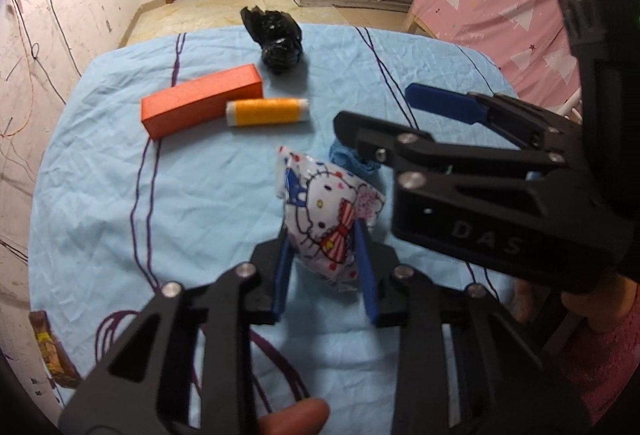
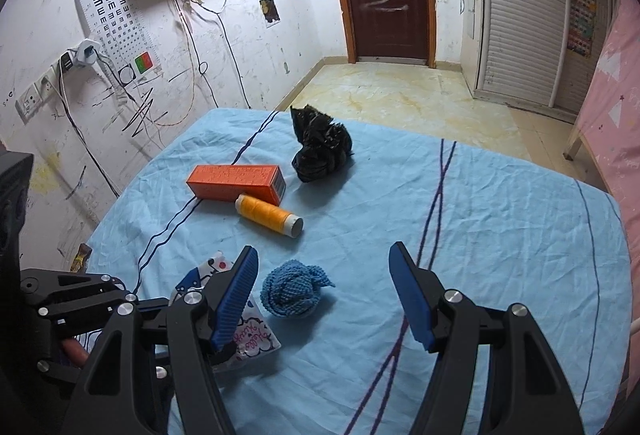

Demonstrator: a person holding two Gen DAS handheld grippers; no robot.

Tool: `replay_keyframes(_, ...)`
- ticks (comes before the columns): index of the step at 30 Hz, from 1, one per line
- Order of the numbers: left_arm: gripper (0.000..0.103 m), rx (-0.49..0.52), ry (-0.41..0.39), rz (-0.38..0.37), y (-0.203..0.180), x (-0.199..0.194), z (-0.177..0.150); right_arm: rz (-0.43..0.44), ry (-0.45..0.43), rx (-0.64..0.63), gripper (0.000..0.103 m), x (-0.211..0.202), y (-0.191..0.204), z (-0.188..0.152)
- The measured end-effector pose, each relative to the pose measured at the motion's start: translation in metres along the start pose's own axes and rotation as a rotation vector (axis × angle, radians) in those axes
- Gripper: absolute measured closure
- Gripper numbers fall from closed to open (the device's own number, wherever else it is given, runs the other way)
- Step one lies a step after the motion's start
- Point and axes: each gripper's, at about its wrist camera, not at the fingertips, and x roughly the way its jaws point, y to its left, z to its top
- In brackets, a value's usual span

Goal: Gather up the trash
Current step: 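Grasp the Hello Kitty printed bag with the left tool while the right tool grasps the blue yarn ball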

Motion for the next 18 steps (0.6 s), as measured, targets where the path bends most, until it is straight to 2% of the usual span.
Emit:
replay_keyframes(14,0.078,-0.050,-0.026,0.027,0.028,-0.028,-0.026,-0.015,0.043,-0.062,0.043,0.015,0.016,-0.006)
replay_keyframes(15,0.078,-0.055,-0.027,0.028,0.029,-0.028,-0.027,-0.019,0.045,-0.068,0.045,0.016,0.018,-0.006)
replay_keyframes(17,0.078,-0.065,-0.034,0.030,0.031,-0.031,-0.027,-0.033,0.054,-0.087,0.063,0.018,0.021,-0.007)
replay_keyframes(18,0.078,-0.067,-0.037,0.031,0.032,-0.033,-0.028,-0.037,0.059,-0.093,0.067,0.019,0.022,-0.008)
